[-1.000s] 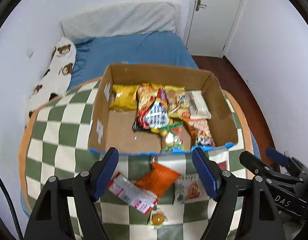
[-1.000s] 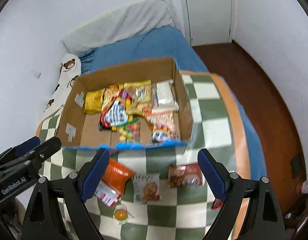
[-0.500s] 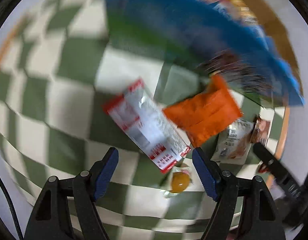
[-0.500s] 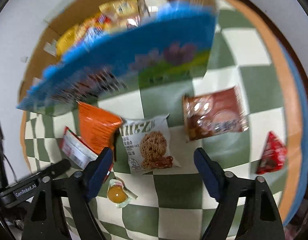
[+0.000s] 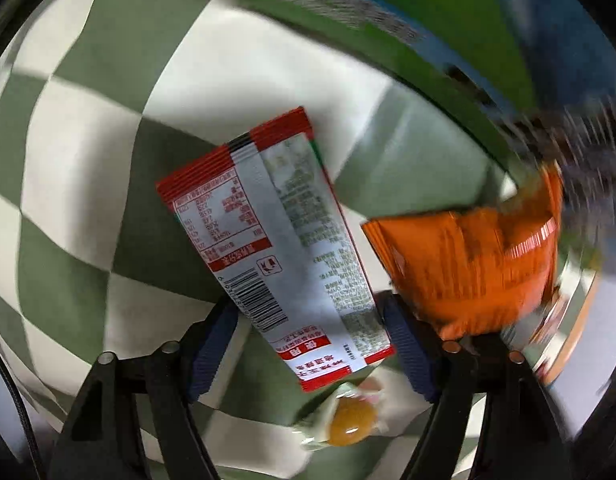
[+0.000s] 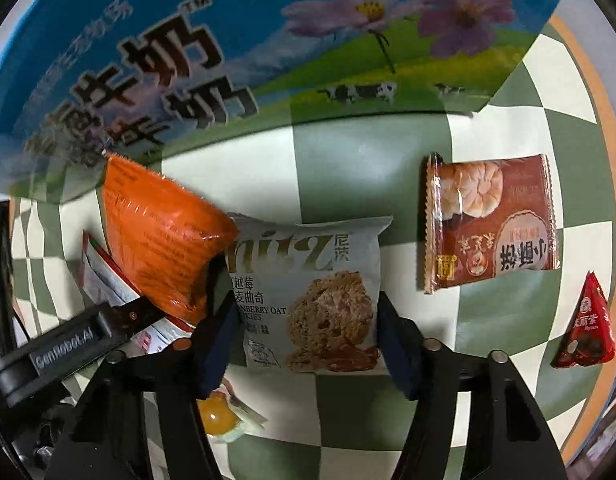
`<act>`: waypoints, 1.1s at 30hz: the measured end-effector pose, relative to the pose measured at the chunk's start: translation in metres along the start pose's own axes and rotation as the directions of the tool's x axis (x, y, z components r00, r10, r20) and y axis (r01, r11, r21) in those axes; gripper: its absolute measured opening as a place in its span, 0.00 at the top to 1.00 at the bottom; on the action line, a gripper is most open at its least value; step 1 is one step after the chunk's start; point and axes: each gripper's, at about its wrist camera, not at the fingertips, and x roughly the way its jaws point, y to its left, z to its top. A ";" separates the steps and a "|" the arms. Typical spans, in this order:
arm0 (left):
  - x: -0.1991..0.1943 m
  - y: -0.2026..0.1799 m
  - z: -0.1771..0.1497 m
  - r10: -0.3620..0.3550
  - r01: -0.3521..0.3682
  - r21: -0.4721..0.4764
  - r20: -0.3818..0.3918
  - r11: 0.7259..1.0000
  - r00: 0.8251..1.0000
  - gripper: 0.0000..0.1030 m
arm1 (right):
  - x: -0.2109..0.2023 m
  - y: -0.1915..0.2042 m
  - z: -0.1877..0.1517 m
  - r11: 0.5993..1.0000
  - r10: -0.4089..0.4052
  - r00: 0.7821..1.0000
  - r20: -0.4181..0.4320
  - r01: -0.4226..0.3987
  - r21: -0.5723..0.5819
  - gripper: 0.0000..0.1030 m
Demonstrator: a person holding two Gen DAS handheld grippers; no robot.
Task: Organize snacks
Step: 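Grasp the red-white wafer pack with left tool while right tool grasps the Nitz cookie bag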
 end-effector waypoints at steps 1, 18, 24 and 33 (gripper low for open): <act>-0.001 -0.001 -0.004 0.020 -0.020 0.039 0.007 0.999 1.000 0.38 | 0.001 -0.001 -0.004 1.000 -0.010 1.000 -0.013 0.010 -0.015 0.40; -0.016 0.053 -0.050 0.042 -0.041 0.117 -0.012 0.992 0.999 0.37 | 0.020 -0.030 -0.067 0.999 0.040 0.989 -0.146 -0.039 0.011 0.27; -0.016 0.056 -0.048 0.067 -0.073 0.069 0.092 0.995 0.994 0.38 | 0.022 -0.011 -0.061 0.999 -0.021 0.996 -0.091 0.019 -0.032 0.32; -0.010 0.019 -0.081 0.101 -0.117 0.258 0.074 0.959 0.992 0.60 | 0.014 -0.008 -0.086 0.999 -0.001 0.993 -0.122 -0.004 -0.039 0.39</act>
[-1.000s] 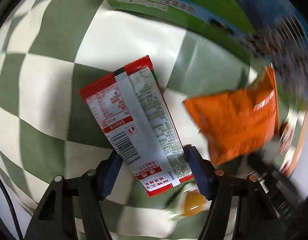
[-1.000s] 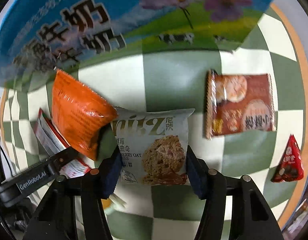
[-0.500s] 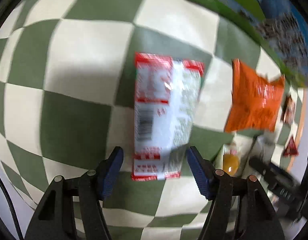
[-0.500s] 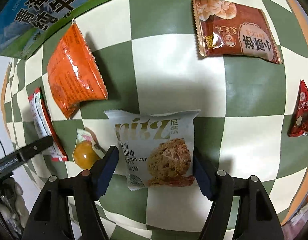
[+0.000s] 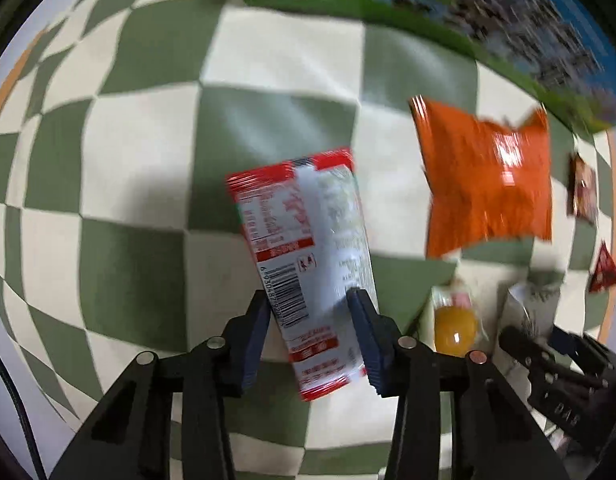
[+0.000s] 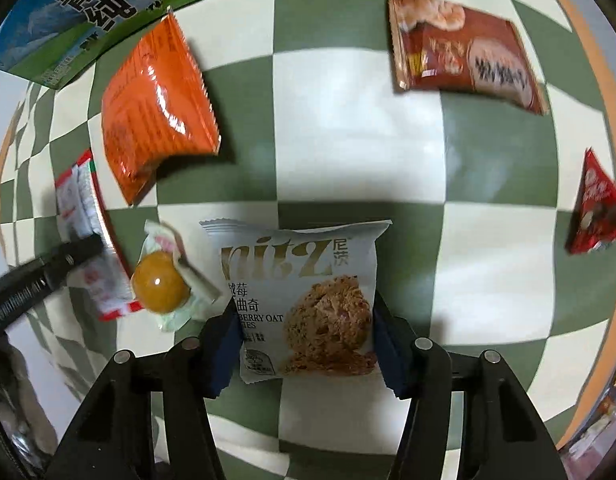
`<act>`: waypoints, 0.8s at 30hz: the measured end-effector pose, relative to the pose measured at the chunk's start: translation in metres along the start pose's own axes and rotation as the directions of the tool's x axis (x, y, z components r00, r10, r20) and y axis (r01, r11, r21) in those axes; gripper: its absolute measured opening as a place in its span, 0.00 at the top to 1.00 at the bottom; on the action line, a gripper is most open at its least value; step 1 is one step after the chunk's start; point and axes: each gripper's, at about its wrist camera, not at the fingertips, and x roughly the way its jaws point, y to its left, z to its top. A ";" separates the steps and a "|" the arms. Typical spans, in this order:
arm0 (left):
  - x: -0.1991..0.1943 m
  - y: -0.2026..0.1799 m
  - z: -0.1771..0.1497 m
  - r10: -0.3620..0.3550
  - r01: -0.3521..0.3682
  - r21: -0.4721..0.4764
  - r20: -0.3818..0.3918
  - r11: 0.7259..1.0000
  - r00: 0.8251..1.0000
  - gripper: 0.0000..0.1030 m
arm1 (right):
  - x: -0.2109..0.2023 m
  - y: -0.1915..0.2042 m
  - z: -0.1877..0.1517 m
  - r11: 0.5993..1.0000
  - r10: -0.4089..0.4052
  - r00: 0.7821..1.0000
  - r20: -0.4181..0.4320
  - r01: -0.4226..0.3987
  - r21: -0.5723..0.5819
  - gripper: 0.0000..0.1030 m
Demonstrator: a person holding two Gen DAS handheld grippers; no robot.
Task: Organize snacks
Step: 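Grasp the red-white wafer pack with left tool while right tool grasps the Nitz cookie bag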
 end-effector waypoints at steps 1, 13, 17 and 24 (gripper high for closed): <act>0.003 0.000 -0.002 -0.008 0.007 -0.008 -0.005 1.000 1.000 0.55 | 0.002 -0.001 -0.001 1.000 0.012 1.000 -0.013 -0.012 0.015 0.37; -0.002 0.014 0.034 -0.064 0.064 -0.136 0.009 0.989 0.998 0.69 | 0.016 0.022 -0.004 0.998 -0.045 0.999 0.025 0.045 -0.031 0.45; -0.012 0.010 0.034 -0.055 0.056 -0.128 0.013 0.990 0.998 0.70 | 0.008 0.020 -0.010 0.999 -0.029 0.999 0.040 0.030 -0.029 0.48; 0.012 0.020 0.060 -0.160 0.143 -0.269 -0.044 0.953 0.986 0.41 | 0.001 0.016 -0.017 1.000 -0.001 1.000 0.025 0.002 -0.005 0.48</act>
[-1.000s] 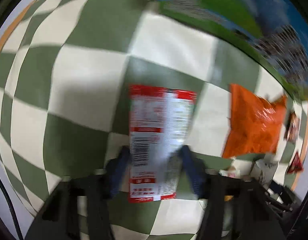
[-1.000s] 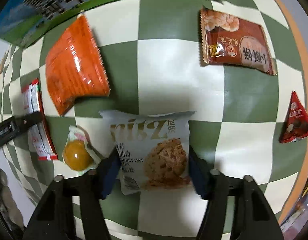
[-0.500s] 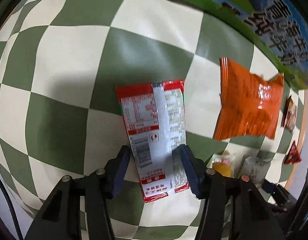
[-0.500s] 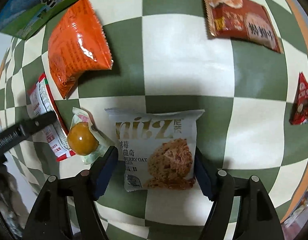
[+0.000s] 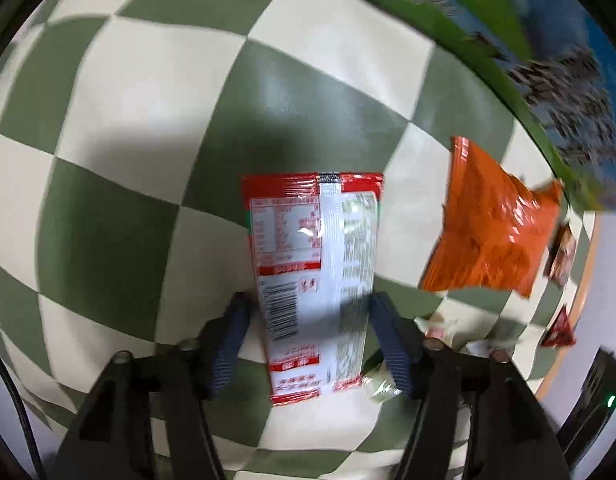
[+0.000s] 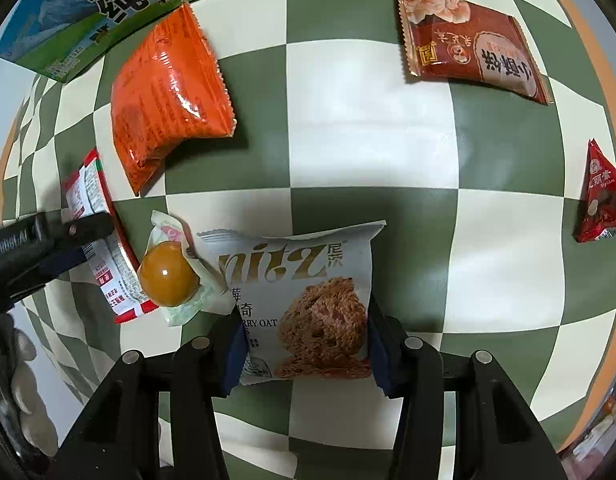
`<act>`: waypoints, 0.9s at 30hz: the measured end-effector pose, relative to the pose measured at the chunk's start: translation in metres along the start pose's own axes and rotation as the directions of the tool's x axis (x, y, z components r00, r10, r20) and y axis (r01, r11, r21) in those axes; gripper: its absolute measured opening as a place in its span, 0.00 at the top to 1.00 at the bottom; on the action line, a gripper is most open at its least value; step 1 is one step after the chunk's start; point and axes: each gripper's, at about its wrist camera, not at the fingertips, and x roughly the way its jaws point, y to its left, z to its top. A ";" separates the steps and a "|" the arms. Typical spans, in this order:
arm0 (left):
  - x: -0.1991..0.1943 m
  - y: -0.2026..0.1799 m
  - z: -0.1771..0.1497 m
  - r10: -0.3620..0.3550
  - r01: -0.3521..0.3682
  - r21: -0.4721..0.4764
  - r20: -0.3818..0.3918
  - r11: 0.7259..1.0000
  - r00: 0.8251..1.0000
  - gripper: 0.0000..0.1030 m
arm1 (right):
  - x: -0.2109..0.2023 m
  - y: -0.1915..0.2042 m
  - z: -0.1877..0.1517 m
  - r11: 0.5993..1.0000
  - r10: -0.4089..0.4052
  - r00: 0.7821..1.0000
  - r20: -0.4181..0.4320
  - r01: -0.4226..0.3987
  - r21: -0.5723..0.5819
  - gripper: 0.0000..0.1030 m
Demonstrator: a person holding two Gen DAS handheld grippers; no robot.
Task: Organize snacks
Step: 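Grasp the red-white wafer pack with left tool while right tool grasps the Nitz cookie bag, then carry both packs into the box and open both tools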
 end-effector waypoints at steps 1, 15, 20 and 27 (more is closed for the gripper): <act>0.003 -0.002 0.003 0.014 -0.014 -0.013 -0.007 1.000 1.000 0.38 | 0.003 0.003 0.000 1.000 -0.003 1.000 0.000 0.003 0.001 0.48; -0.014 -0.042 -0.030 0.146 -0.156 0.172 0.067 0.973 0.987 0.59 | 0.001 0.011 0.001 1.000 0.019 0.999 0.036 -0.019 0.000 0.48; -0.051 -0.057 -0.037 0.093 -0.111 0.214 0.091 0.971 0.991 0.60 | -0.031 0.014 0.002 0.996 0.089 0.992 0.085 -0.089 -0.001 0.48; -0.138 -0.084 -0.024 -0.067 0.017 0.274 0.173 0.962 0.983 0.60 | -0.093 0.023 0.017 0.978 0.207 0.965 0.163 -0.207 -0.022 0.49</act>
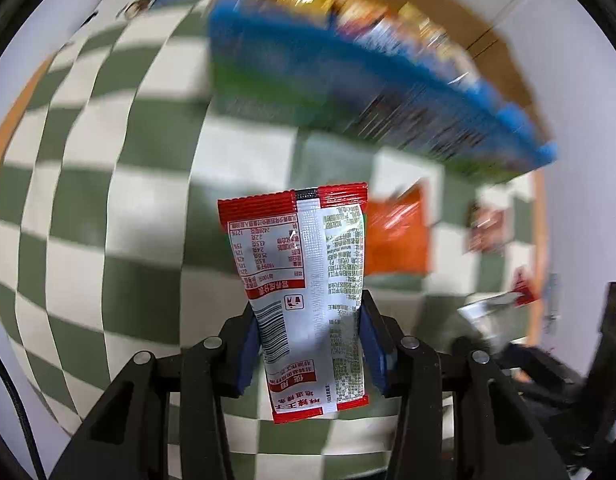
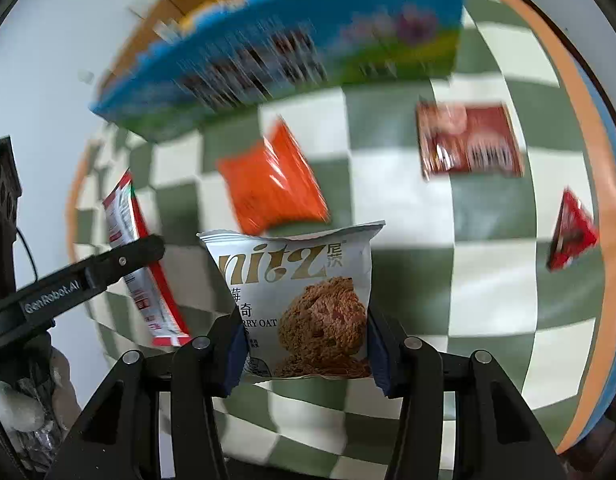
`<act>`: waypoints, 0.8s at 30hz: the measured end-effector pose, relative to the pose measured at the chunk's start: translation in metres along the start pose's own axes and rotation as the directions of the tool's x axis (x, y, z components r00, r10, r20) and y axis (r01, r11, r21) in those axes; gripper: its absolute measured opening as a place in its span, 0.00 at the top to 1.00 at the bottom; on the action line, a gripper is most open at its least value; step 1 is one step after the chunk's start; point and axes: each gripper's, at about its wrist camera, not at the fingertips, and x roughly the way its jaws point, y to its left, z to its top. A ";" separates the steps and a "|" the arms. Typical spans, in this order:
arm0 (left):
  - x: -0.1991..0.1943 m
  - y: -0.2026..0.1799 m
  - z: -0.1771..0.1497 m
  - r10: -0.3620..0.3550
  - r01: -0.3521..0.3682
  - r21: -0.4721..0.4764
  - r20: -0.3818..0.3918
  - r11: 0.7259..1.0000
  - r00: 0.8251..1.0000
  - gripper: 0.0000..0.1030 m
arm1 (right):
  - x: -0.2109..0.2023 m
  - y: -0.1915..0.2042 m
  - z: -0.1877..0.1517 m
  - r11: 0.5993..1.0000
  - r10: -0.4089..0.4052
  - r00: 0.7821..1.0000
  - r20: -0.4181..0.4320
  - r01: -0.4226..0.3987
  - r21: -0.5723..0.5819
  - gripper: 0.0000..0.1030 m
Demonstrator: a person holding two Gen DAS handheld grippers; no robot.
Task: Organize snacks
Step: 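Carry both packs into the box and open both tools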
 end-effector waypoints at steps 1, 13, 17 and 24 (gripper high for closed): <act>-0.012 0.000 0.008 -0.027 0.027 0.006 0.018 1.000 0.999 0.60 | -0.007 0.002 0.003 1.000 0.012 1.000 0.009 -0.012 -0.001 0.49; -0.027 -0.023 0.158 -0.029 0.026 0.091 0.030 0.996 0.999 0.59 | -0.071 0.038 0.156 0.993 0.115 0.970 0.216 -0.112 -0.029 0.49; 0.000 -0.016 0.205 0.055 -0.052 0.096 -0.026 0.994 0.998 0.59 | -0.047 0.044 0.197 0.994 0.106 0.975 0.196 -0.104 -0.021 0.49; 0.053 0.005 0.239 0.153 -0.143 0.082 -0.137 0.986 0.979 0.59 | 0.003 0.048 0.234 0.995 0.092 0.991 0.096 -0.094 0.016 0.49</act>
